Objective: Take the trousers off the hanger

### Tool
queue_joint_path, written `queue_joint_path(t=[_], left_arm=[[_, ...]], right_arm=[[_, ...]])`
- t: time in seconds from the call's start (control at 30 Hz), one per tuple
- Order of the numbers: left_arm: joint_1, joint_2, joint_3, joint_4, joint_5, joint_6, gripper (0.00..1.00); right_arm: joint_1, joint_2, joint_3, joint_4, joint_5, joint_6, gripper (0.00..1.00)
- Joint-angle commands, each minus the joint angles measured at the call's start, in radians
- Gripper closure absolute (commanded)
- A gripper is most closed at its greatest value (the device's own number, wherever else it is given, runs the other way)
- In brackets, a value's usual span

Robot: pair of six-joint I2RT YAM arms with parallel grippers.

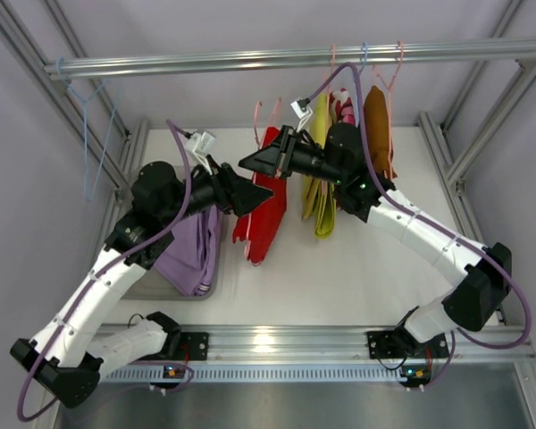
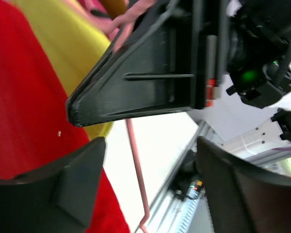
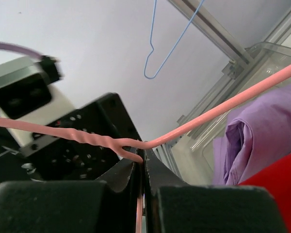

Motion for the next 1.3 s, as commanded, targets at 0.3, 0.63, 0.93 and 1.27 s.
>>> queue_joint_path(t=[0.3, 0.63, 0.93, 1.27], left_arm=[[0.008, -0.218, 0.09, -0.179, -0.16, 0.584, 0.02], [0.007, -0.369, -0.143, -0.312, 0.097, 0.868, 0.01], [0.005, -0.372, -0.259, -0.056, 0.103, 0.908, 0.01], [0.007, -0.315, -0.321, 0.234, 0.073, 0.808, 0.01]], right_arm=[[-0.028, -0.171, 0.038, 0.11, -0.053, -0.016, 1.0], [-0.043, -0.185, 0.072, 0.118, -0.044, 0.013, 1.0], [-0.041, -0.155, 0.143, 0.098, -0.036, 0.007, 1.0], [-0.043, -0.125, 0.169, 0.113, -0.053, 0.022, 1.0]])
